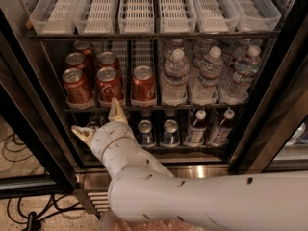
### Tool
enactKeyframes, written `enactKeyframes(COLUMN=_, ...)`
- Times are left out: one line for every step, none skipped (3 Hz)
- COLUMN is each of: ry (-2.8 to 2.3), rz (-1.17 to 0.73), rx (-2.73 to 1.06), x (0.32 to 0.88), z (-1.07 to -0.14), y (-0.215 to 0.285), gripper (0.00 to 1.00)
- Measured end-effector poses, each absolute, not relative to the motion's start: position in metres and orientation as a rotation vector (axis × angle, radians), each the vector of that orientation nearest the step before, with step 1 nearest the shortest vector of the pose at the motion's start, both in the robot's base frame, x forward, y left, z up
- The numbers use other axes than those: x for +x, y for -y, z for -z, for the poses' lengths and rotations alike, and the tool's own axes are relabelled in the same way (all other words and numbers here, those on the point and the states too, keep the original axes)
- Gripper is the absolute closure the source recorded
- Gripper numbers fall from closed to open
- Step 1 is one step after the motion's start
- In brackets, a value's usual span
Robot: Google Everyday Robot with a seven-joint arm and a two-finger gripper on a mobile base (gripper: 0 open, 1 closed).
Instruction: Pick coke can from middle shelf of fridge
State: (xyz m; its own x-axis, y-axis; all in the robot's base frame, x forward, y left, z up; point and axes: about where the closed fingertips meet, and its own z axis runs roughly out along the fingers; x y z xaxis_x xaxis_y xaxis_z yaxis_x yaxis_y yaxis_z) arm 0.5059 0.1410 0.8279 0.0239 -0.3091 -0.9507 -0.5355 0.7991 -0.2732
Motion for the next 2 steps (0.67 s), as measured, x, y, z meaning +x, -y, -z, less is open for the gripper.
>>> enactKeyframes(ry=-1.554, rz=-0.189, rx=-0.658, x=0.5124, z=-0.8291, y=-0.1404, gripper=0.29)
enactKeyframes(ry=-1.532, rz=-0.170, rx=-0.633, x=0.5181, z=-0.8304, y=-0.1405, gripper=0.29)
